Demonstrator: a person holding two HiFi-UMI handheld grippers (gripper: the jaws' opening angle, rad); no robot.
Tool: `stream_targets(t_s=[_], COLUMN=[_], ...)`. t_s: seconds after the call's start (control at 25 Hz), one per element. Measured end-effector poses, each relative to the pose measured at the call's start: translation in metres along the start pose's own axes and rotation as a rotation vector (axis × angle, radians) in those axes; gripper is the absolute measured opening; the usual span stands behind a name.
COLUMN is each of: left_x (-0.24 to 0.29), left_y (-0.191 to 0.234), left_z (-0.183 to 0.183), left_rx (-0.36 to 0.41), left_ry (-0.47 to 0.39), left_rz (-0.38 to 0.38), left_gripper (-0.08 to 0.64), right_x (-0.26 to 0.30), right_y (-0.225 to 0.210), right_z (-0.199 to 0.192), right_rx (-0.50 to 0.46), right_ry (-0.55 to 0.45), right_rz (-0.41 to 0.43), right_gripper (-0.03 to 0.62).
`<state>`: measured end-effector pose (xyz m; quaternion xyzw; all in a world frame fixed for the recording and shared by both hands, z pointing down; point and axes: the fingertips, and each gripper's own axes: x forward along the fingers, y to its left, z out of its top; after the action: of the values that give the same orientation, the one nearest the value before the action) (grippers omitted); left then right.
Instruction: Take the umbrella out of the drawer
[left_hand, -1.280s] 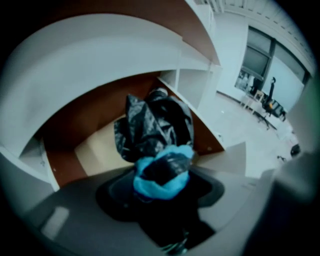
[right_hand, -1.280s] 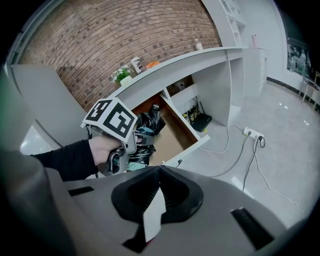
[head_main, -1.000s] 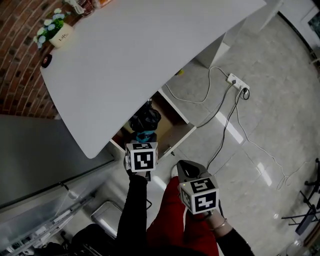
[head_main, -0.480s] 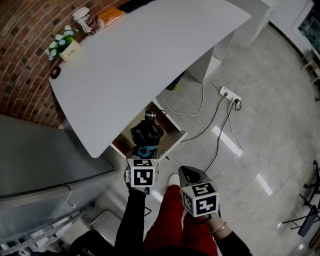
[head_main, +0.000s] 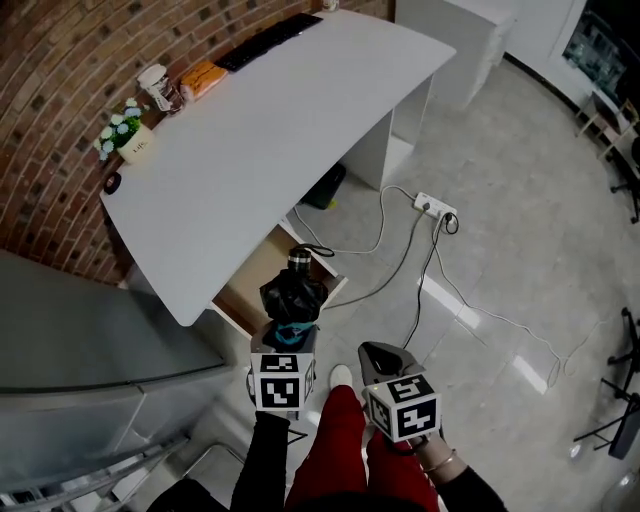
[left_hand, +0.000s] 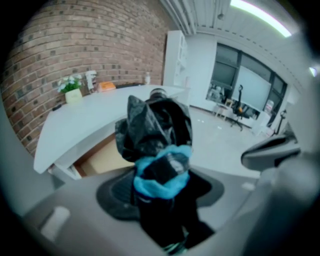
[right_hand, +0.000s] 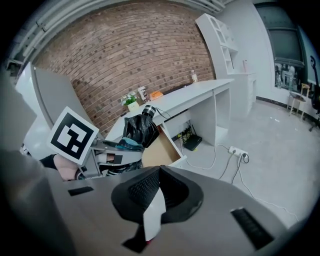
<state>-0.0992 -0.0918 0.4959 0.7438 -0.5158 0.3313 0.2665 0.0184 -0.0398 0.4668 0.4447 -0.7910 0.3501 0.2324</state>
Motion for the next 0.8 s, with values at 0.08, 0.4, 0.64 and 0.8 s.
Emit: stream_targets(t_s=[0.08,0.4,0.64,0.8], left_x=[-0.012,-0.057,-0.084,-0.099], left_y=[-0.014,-0.081,-0.124,-0.151], left_z=[0.005,0.026,0.038,0.040], left_rx=[0.007,0.044,0.075,0.096], left_ry=[-0.017,-0.090,-0.134,-0.160], left_rz=[-0.014,-0.100,-0.146,-0.173], left_gripper=[0.258,0.258,0.259,0.258], right_x=[-0.014,-0.076,-0.122,-0.155], right_y=[-0.003,-0.017,-0.030,-0.046], right_z=[0.004,0.014,0.011,0.007], right_rx=[-0.002,-0.009,-0.015,0.017], right_ry=[-0.026,-0.134,-0.201,-0.275], right_rz=[-0.001,-0.025,-0.050,-0.074], right_gripper=[-0.002,-0.002,-0.002,-0.002])
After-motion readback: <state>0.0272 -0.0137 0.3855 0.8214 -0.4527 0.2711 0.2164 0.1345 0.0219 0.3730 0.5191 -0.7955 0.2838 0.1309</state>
